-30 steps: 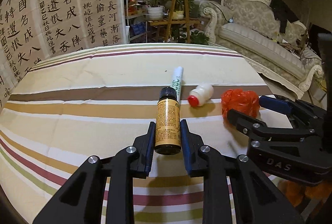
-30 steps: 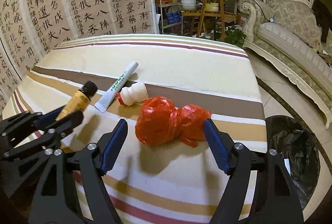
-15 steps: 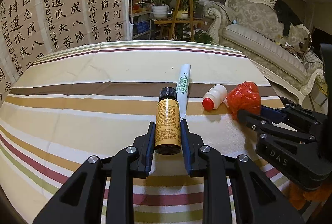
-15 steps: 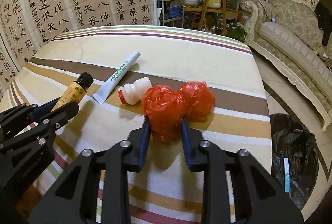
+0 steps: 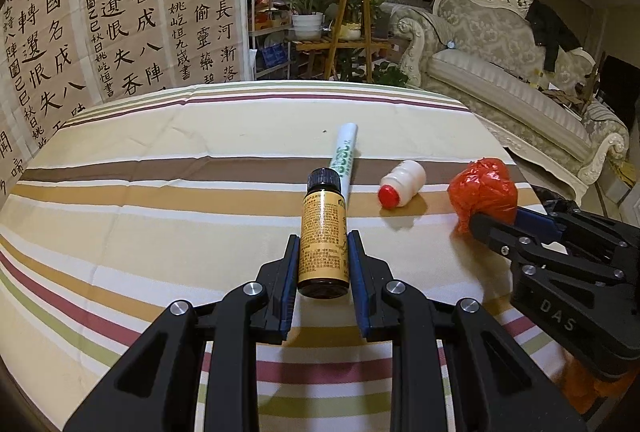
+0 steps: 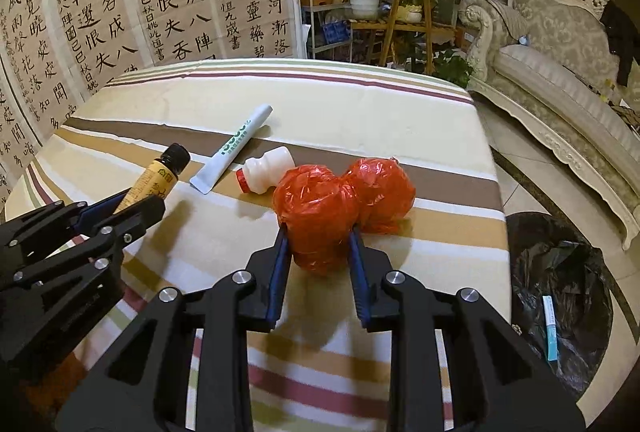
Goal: Collect trash
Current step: 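Carry the held bottle and red bag over the black bin, then open both tools to drop the bottle and red bag into the bin, then move both tools back over the table toward the white tube, then grasp the white tube with the left tool while the right tool grasps the small white bottle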
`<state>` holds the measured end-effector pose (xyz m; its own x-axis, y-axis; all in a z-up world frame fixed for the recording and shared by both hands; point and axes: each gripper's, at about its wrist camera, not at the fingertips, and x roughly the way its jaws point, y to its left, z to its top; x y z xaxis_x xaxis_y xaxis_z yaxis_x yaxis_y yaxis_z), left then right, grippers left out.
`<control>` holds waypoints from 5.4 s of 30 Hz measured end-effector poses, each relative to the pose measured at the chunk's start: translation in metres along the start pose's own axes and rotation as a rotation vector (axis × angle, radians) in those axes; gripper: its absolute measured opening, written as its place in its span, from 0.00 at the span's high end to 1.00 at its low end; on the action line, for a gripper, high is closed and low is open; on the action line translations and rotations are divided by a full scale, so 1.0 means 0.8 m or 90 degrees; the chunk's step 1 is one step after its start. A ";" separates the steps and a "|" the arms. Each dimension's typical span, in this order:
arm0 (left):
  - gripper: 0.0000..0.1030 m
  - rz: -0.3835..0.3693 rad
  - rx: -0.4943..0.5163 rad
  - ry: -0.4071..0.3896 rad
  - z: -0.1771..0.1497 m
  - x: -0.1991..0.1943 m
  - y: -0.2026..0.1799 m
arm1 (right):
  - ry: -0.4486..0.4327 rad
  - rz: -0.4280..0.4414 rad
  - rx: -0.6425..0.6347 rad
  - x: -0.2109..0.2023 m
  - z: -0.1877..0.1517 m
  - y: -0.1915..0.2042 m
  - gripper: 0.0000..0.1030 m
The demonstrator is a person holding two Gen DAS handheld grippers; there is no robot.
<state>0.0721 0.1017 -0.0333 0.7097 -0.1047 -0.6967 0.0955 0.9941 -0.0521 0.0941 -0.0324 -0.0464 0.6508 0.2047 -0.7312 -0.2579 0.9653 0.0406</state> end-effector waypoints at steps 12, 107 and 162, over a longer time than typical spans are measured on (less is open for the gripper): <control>0.76 -0.041 0.025 -0.015 -0.007 -0.020 -0.047 | -0.035 -0.030 0.035 -0.057 -0.027 -0.039 0.74; 0.26 0.005 0.047 -0.008 0.027 0.023 -0.109 | -0.065 -0.127 0.179 -0.070 -0.044 -0.170 0.38; 0.81 0.027 0.006 0.038 0.045 0.055 0.046 | 0.019 -0.003 0.022 0.054 0.057 0.036 0.38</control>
<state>0.1321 0.1328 -0.0405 0.6698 -0.0606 -0.7401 0.0734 0.9972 -0.0151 0.1473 0.0115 -0.0454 0.6303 0.1960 -0.7512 -0.2295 0.9714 0.0609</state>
